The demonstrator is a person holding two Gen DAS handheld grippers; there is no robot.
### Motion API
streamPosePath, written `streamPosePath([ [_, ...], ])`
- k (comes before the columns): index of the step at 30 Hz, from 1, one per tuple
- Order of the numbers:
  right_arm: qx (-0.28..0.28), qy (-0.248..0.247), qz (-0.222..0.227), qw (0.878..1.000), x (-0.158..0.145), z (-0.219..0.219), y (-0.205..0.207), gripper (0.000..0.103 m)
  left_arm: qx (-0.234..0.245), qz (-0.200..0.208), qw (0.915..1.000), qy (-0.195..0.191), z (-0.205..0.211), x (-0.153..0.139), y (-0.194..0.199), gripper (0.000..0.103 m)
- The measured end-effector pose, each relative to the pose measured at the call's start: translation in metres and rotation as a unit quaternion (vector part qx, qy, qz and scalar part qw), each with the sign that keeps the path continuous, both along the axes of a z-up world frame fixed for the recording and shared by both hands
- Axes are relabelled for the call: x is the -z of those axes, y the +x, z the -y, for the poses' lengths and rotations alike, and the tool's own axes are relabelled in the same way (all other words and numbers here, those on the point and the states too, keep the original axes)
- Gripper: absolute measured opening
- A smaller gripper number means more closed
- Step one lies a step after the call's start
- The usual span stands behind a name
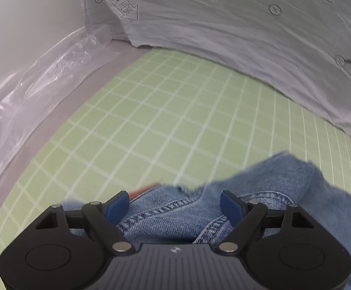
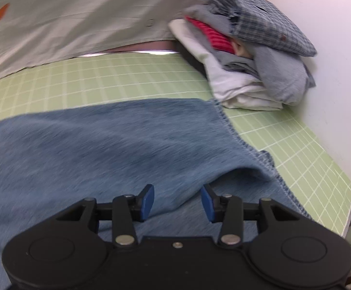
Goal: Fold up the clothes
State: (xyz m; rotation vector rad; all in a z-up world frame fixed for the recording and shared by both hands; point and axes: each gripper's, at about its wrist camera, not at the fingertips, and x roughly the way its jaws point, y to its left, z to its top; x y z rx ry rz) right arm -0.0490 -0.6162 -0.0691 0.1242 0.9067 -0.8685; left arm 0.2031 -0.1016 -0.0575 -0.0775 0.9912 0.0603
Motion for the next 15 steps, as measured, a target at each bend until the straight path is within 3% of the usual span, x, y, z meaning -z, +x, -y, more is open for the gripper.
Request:
streamPosePath([
  [3,-0.015,0.013,-0.005,1.0,0.008,-0.015,-0.005,0.045,0.018,-0.01,0.9998,0.007,0.011,0.015,-0.033,0.084],
  [7,-0.031,0.038,-0.013,0.999,0.021,-0.032,-0.01,0.045,0.007,0.007,0.9999,0.008,0.011,0.024,-0.057,0.084],
  [11,-0.046,0.049,-0.016,0.998,0.029,-0.046,-0.01,0.045,0.026,0.0,0.9997,-0.003,0.001,0.012,-0.05,0.084],
  [15,-0.036,0.051,-0.011,0.998,0.032,-0.05,-0.009,0.045,0.03,0.023,0.9991,-0.021,-0.015,-0.011,-0.044,0.084],
])
